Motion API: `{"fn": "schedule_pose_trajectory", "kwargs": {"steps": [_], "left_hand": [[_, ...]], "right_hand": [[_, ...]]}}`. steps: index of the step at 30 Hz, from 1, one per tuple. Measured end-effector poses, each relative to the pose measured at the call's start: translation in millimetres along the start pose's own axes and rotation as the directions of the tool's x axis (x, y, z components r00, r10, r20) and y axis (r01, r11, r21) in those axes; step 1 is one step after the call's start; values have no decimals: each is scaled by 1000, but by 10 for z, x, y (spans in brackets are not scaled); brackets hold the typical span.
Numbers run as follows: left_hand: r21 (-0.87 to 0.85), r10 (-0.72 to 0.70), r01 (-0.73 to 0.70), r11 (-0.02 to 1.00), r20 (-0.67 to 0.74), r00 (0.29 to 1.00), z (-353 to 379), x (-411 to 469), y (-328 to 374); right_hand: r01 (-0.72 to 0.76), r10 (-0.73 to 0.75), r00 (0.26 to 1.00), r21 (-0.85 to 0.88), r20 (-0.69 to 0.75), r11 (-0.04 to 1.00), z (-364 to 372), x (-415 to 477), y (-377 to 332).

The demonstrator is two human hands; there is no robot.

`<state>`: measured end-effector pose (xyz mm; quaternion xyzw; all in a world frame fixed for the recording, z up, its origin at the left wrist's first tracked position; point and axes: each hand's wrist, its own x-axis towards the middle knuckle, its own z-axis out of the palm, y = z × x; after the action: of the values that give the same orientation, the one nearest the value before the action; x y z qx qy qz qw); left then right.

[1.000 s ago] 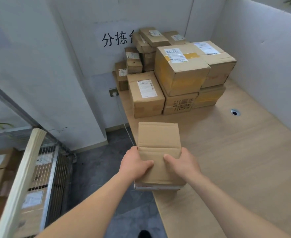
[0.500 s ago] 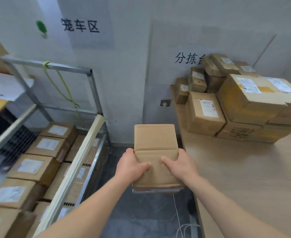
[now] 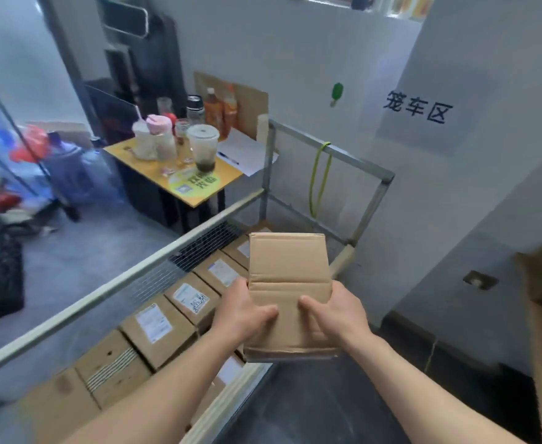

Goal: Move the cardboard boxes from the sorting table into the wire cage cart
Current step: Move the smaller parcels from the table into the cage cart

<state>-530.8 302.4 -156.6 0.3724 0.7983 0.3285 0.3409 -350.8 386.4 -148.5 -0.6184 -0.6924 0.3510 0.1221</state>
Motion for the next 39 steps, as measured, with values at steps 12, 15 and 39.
{"fn": "schedule_pose_trajectory", "kwargs": {"steps": [12, 15, 39], "left_hand": [[-155, -369, 338, 928, -271, 889, -997, -48, -1453], [-198, -481, 439, 876, -307, 821, -990, -147, -1825], [-362, -882, 804, 472, -200, 427, -117, -759, -4345]], "right_hand": [[285, -227, 901, -112, 369, 952, 1708, 221, -1075], [351, -247, 848, -148, 468, 924, 2166, 219, -1091], [540, -111, 569, -269, 815, 798, 4704, -340, 8]]}}
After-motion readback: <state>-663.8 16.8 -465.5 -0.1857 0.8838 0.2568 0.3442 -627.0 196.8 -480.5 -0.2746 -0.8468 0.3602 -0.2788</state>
